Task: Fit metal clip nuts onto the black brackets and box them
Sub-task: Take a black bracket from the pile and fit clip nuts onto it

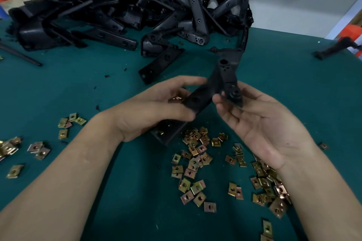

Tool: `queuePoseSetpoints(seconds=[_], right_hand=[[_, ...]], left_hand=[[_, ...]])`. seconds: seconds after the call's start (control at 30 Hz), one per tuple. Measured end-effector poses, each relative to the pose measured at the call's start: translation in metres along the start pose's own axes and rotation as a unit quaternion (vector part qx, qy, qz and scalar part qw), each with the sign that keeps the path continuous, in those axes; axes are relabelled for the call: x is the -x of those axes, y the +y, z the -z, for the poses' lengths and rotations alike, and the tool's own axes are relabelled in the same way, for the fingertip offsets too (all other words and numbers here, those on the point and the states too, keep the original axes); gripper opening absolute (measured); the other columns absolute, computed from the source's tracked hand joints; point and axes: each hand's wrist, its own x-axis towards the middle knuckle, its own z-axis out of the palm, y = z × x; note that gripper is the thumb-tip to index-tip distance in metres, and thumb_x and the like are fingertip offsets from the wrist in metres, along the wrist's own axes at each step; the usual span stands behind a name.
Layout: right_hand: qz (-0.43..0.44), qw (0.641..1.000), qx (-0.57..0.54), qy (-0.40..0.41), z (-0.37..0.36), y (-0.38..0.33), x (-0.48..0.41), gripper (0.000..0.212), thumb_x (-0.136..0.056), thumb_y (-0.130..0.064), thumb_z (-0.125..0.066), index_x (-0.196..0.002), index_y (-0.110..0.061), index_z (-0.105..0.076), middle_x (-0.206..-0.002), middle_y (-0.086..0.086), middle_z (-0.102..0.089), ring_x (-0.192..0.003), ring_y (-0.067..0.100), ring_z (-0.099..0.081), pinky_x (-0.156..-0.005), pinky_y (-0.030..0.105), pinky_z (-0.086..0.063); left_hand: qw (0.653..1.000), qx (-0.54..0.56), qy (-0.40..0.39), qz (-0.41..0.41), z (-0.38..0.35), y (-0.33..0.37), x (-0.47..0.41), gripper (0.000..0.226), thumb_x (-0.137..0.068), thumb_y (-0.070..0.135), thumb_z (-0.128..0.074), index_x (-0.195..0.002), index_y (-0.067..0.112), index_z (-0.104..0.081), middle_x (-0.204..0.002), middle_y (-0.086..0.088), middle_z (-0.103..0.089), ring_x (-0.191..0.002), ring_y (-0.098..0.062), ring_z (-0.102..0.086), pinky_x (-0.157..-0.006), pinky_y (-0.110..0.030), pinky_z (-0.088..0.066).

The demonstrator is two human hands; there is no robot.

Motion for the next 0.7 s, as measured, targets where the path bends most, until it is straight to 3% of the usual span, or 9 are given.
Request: queuePoseSetpoints(seconds=[0.07,0.13,0.23,0.3,0.4,0.47,0.53,0.7], right_hand=[[-0.015,1.000,0.021,-0.016,-0.002,0.001,0.002,0.034,-0.075,-0.002,-0.056,-0.107,0.000,-0.068,-0.096,0.012,-0.075,-0.084,0.019,-0.074,-0.074,0.026,-0.061],[-0.034,0.997,0.046,-0.043,-0.005,0.003,0.004,0.030,-0.076,-0.002,-0.057,-0.102,-0.001,-0.072,-0.093,0.014,-0.075,-0.082,0.019,-0.074,-0.073,0.025,-0.061],[-0.037,0.992,0.095,-0.081,-0.009,0.007,0.008,0.026,-0.073,0.000,-0.062,-0.089,-0.010,-0.079,-0.086,0.010,-0.075,-0.080,0.016,-0.074,-0.068,0.023,-0.059],[-0.027,0.991,0.101,-0.083,-0.011,0.009,0.008,0.028,-0.071,0.002,-0.062,-0.084,-0.015,-0.080,-0.084,0.007,-0.074,-0.076,0.014,-0.073,-0.065,0.022,-0.057],[-0.008,0.996,0.073,-0.049,-0.010,0.009,0.005,0.026,-0.067,0.001,-0.064,-0.082,-0.015,-0.079,-0.088,0.009,-0.072,-0.079,0.018,-0.070,-0.071,0.027,-0.061],[0.003,0.998,0.052,-0.030,-0.009,0.008,0.003,0.024,-0.063,-0.002,-0.068,-0.079,-0.016,-0.079,-0.088,0.008,-0.073,-0.083,0.018,-0.070,-0.079,0.028,-0.061],[0.008,0.999,0.037,-0.027,-0.009,0.006,0.004,0.025,-0.062,-0.003,-0.070,-0.079,-0.018,-0.081,-0.086,0.003,-0.075,-0.082,0.013,-0.072,-0.075,0.023,-0.059],[0.014,0.999,0.027,-0.025,-0.010,0.004,0.005,0.029,-0.064,-0.001,-0.069,-0.083,-0.019,-0.082,-0.088,0.000,-0.077,-0.083,0.012,-0.074,-0.071,0.023,-0.058]], left_hand=[[1.000,-0.011,0.016,-0.006,-0.003,0.004,0.000,0.049,-0.085,0.036,-0.072,-0.132,0.042,-0.060,-0.125,-0.019,-0.064,-0.113,-0.026,-0.067,-0.100,-0.038,-0.053],[0.999,-0.004,0.029,-0.015,-0.005,0.006,0.000,0.041,-0.088,0.047,-0.071,-0.128,0.039,-0.062,-0.120,-0.017,-0.069,-0.112,-0.024,-0.068,-0.100,-0.036,-0.054],[0.998,0.020,0.030,-0.050,-0.009,0.008,0.001,0.026,-0.091,0.033,-0.065,-0.112,0.018,-0.067,-0.100,-0.004,-0.073,-0.098,-0.013,-0.068,-0.088,-0.020,-0.052],[0.995,0.078,0.017,-0.059,-0.010,0.008,0.002,0.018,-0.090,0.021,-0.064,-0.099,0.005,-0.063,-0.093,-0.003,-0.069,-0.091,-0.015,-0.065,-0.084,-0.021,-0.052],[0.981,0.195,0.005,-0.015,-0.010,0.011,0.003,0.039,-0.088,0.014,-0.062,-0.112,-0.014,-0.052,-0.096,-0.017,-0.066,-0.083,-0.025,-0.066,-0.076,-0.028,-0.057],[0.969,0.246,-0.004,0.007,-0.011,0.014,0.003,0.031,-0.087,0.013,-0.059,-0.113,-0.003,-0.054,-0.087,-0.016,-0.068,-0.070,-0.020,-0.068,-0.062,-0.025,-0.058],[0.966,0.256,-0.021,0.006,-0.010,0.015,0.003,0.018,-0.088,0.012,-0.056,-0.104,0.005,-0.052,-0.078,-0.012,-0.066,-0.062,-0.014,-0.066,-0.052,-0.021,-0.053],[0.970,0.238,-0.040,-0.014,-0.012,0.008,0.003,0.026,-0.092,0.007,-0.055,-0.118,0.009,-0.058,-0.090,-0.014,-0.065,-0.065,-0.018,-0.064,-0.060,-0.025,-0.054]])
